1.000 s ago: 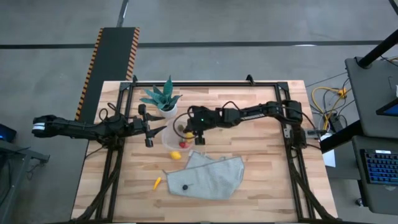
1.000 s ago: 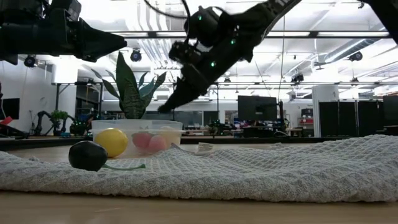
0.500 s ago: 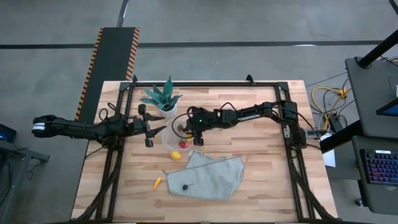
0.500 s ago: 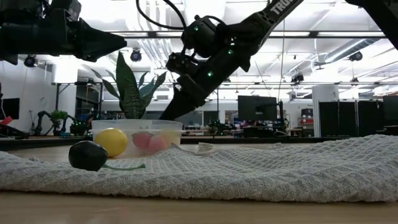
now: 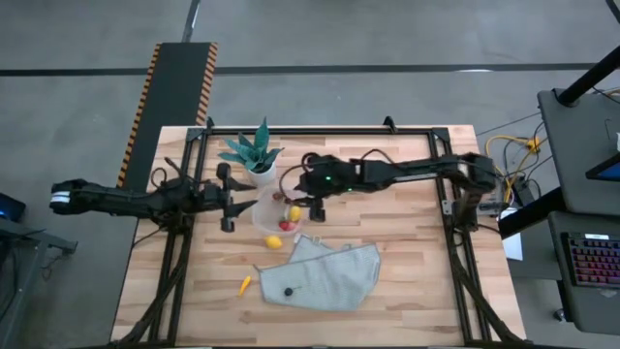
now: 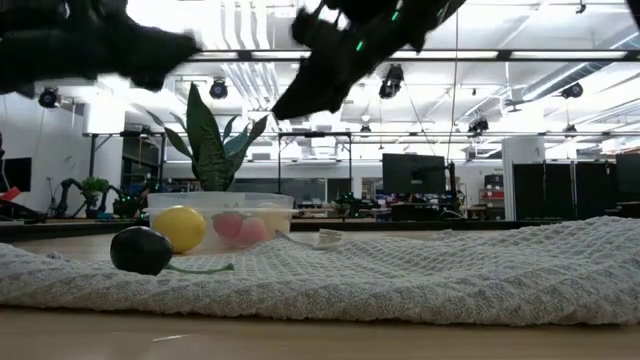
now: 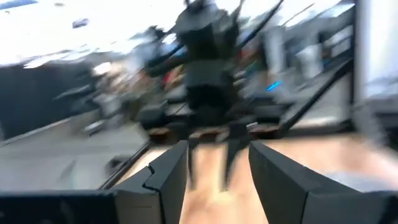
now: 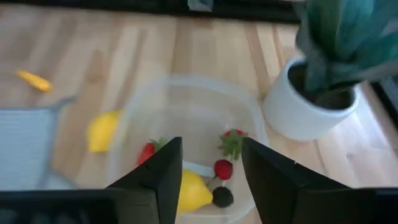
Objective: Pick and placing Produce into tupperware
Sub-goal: Put the yellow corn into the container
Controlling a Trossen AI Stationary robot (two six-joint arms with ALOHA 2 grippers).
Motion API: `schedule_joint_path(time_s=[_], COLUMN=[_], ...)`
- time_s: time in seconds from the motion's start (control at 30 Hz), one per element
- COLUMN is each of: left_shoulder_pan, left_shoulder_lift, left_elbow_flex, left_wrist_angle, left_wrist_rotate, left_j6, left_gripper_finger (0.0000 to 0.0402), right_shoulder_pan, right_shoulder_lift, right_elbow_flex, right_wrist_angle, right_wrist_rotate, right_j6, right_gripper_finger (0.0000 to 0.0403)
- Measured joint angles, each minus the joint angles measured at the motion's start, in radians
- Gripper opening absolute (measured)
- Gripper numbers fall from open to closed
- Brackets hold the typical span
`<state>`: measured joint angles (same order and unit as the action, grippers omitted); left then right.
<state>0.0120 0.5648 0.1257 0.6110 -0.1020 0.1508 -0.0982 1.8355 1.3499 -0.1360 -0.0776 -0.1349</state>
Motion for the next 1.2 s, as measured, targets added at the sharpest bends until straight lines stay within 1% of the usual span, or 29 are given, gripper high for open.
schedule_joint_path(time_s=[0.07, 0.13, 0.2, 0.37, 0.43, 0.53, 0.73, 0.8, 0.87, 0.93, 1.0, 1.07, 1.13, 1.2], left_shoulder_pan=[-0.001, -0.002, -0.009, -0.05, -0.063, -0.071, -0.072, -0.072, -0.072, -0.072, -0.072, -0.072, -0.072, -0.072], left_shoulder_lift=[-0.001, 0.003, 0.015, 0.068, 0.091, 0.124, 0.163, 0.17, 0.174, 0.182, 0.188, 0.196, 0.208, 0.22], left_elbow_flex=[0.027, 0.056, 0.084, 0.127, 0.144, 0.172, 0.206, 0.214, 0.215, 0.216, 0.216, 0.216, 0.216, 0.218], left_wrist_angle=[0.019, 0.018, -0.002, -0.029, -0.03, -0.029, -0.029, -0.028, -0.028, -0.027, -0.026, -0.025, -0.026, -0.024], left_wrist_rotate=[0.098, 0.161, 0.175, 0.179, 0.179, 0.178, 0.177, 0.177, 0.177, 0.175, 0.169, 0.153, 0.146, 0.145], left_j6=[-0.028, -0.042, -0.065, -0.064, -0.059, -0.059, -0.056, -0.055, -0.035, -0.032, -0.032, -0.032, -0.031, -0.03], left_gripper_finger=[0.0157, 0.0157, 0.0157, 0.0157, 0.0157, 0.0157, 0.0157, 0.0157, 0.0157, 0.0157, 0.0157, 0.0157, 0.0157, 0.0157], right_shoulder_pan=[0.014, 0.031, 0.049, 0.127, 0.173, 0.254, 0.444, 0.503, 0.553, 0.593, 0.615, 0.61, 0.583, 0.54], right_shoulder_lift=[-0.063, -0.126, -0.192, -0.366, -0.441, -0.564, -0.805, -0.875, -0.931, -0.967, -0.987, -0.993, -0.998, -1.019], right_elbow_flex=[-0.02, -0.043, -0.061, -0.127, -0.167, -0.249, -0.485, -0.576, -0.672, -0.77, -0.87, -0.965, -1.046, -1.115], right_wrist_angle=[-0.026, -0.031, -0.054, -0.097, -0.104, -0.105, -0.087, -0.027, 0.058, 0.159, 0.273, 0.405, 0.524, 0.601], right_wrist_rotate=[0.0, 0.0, 0.0, 0.019, 0.064, 0.165, 0.423, 0.477, 0.495, 0.488, 0.423, 0.343, 0.332, 0.332], right_j6=[-0.001, -0.001, 0.001, 0.027, 0.043, 0.07, 0.168, 0.207, 0.225, 0.226, 0.212, 0.197, 0.181, 0.149], right_gripper_finger=[0.015, 0.0145, 0.0143, 0.0141, 0.014, 0.0139, 0.0137, 0.0135, 0.0134, 0.0134, 0.0132, 0.0127, 0.0119, 0.0109])
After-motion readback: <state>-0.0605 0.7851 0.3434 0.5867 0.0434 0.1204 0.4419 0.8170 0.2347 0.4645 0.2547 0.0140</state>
